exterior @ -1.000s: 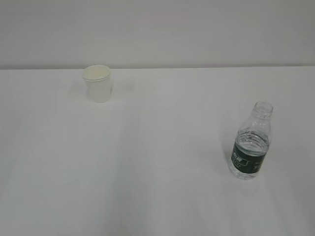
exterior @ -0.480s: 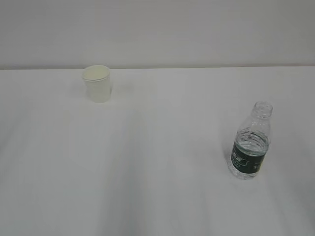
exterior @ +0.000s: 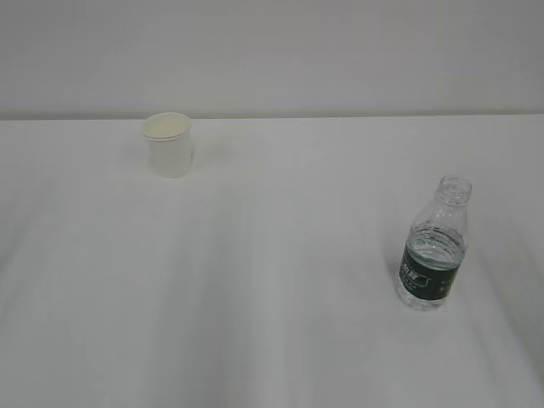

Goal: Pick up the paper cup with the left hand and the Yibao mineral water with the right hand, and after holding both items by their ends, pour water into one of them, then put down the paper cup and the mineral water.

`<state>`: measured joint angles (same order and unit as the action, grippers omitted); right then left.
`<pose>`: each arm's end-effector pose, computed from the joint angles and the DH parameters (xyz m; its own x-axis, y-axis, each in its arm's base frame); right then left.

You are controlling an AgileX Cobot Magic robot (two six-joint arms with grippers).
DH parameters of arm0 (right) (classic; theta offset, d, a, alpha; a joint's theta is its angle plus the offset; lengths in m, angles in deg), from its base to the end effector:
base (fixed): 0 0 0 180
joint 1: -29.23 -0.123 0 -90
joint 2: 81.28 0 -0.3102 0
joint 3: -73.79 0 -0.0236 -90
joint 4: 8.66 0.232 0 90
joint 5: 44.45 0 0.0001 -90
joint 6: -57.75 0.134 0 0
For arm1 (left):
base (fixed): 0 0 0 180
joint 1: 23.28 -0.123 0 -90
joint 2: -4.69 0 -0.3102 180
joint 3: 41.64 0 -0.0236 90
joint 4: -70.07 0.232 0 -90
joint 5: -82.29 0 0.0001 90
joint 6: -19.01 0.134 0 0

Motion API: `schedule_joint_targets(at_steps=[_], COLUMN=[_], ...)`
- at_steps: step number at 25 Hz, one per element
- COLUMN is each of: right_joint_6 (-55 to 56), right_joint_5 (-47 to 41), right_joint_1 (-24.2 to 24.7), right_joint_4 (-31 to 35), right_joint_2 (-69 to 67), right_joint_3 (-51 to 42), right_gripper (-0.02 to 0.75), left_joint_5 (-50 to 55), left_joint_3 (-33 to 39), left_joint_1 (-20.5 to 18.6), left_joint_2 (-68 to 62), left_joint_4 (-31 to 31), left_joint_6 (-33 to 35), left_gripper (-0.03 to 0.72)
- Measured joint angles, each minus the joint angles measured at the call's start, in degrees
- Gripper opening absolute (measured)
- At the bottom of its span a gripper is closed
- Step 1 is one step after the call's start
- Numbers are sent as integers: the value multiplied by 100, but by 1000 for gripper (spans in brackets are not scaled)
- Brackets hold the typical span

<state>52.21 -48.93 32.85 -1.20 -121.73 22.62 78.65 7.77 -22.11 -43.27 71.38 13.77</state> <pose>0.1296 -0.0068 0.3270 -0.1036 0.0397 -0.9938 0.0565 0.9978 0.0340 0.1591 -0.0034 0.3382 -0.0664 -0.0672 -0.9955 0.0174 0.9975 -0.0685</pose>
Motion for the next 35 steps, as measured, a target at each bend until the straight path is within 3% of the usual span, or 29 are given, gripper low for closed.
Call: schedule_joint_targets(at_steps=[6,18,27,35], right_joint_6=[0,14,553,1545], right_joint_5=[589,1259,2060,2916], right_joint_1=[0,0,0,0], right_joint_4=[-236,-411,-439,-1627], right_joint_2=[-337,-518,-1612,-2585], right_joint_3=[-478,-888,-840,-807], right_gripper=[519,482,478,477], left_joint_5=[-869,-2275,-2600,-3190], left_joint_3=[375,397,397,397], left_joint_1=[0,0,0,0], left_joint_2=[-615,-2057,-2246,-2869], left_joint_4=[71,89,374,385], left_joint_6=[-10,-86,-152,-164], left_gripper=[279,276,276,276])
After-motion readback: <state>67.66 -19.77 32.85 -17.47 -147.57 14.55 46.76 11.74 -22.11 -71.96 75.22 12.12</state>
